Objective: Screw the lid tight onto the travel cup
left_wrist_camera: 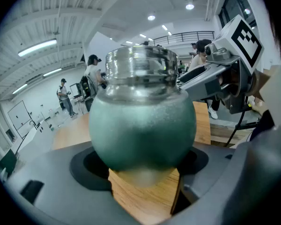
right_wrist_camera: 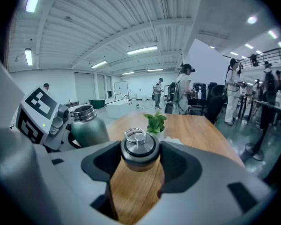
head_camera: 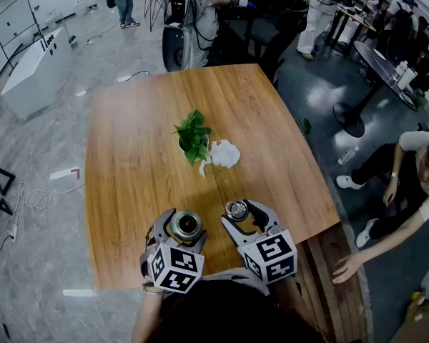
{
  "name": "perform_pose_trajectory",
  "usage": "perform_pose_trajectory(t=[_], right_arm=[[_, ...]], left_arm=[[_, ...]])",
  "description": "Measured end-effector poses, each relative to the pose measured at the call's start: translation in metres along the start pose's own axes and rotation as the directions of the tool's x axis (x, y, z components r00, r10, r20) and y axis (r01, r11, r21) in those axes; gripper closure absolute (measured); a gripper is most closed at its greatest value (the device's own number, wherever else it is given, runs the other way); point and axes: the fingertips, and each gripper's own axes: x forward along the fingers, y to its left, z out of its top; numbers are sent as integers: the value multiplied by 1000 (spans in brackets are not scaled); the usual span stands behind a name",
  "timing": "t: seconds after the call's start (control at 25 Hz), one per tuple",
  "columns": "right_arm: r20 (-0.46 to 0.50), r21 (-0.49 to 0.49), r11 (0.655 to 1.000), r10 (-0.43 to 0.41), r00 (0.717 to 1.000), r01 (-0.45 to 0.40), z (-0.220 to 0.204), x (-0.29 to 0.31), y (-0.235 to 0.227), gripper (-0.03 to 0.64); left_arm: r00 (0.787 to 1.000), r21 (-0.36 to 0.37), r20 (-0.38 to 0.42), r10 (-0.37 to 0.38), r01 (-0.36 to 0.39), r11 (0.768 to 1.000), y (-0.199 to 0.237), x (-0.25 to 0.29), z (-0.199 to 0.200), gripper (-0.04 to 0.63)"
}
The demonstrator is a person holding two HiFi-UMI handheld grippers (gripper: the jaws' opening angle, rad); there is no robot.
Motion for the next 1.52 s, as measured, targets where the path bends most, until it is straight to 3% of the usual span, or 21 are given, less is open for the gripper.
perform_pose_trajectory(t=[0.6, 0.72, 0.88, 1.0, 1.08, 1.28, 1.4, 1.52], right_arm=[[27, 33, 998, 52, 998, -53, 6, 5, 6, 345], [36, 5, 995, 104, 994, -104, 10, 3, 9, 345], [67, -20, 980, 201, 977, -200, 20, -2, 17, 345], [106, -34, 953, 303, 947, -301, 31, -11, 29, 345], [129, -60, 922, 388, 913, -383, 39, -19, 40, 345], [126, -152, 825, 562, 817, -544, 49, -34, 69, 344], [66, -203, 791, 600, 798, -578, 43, -34, 80, 345], [41, -215, 769, 623, 781, -602, 41, -34, 85, 344]], left_arm=[[999, 1, -25, -31, 31, 1000, -1, 6, -10, 205], [998, 16, -28, -58, 58, 998, -3, 8, -10, 204], [990, 87, -44, -137, 140, 986, -13, 12, -10, 205], [971, 136, -63, -229, 236, 962, -28, 13, -10, 204], [952, 161, -74, -296, 304, 939, -39, 14, -10, 204], [897, 267, -130, -423, 442, 856, -66, 11, -9, 206], [870, 326, -162, -466, 493, 806, -77, 6, -9, 205], [855, 358, -182, -486, 518, 777, -81, 4, -10, 205]])
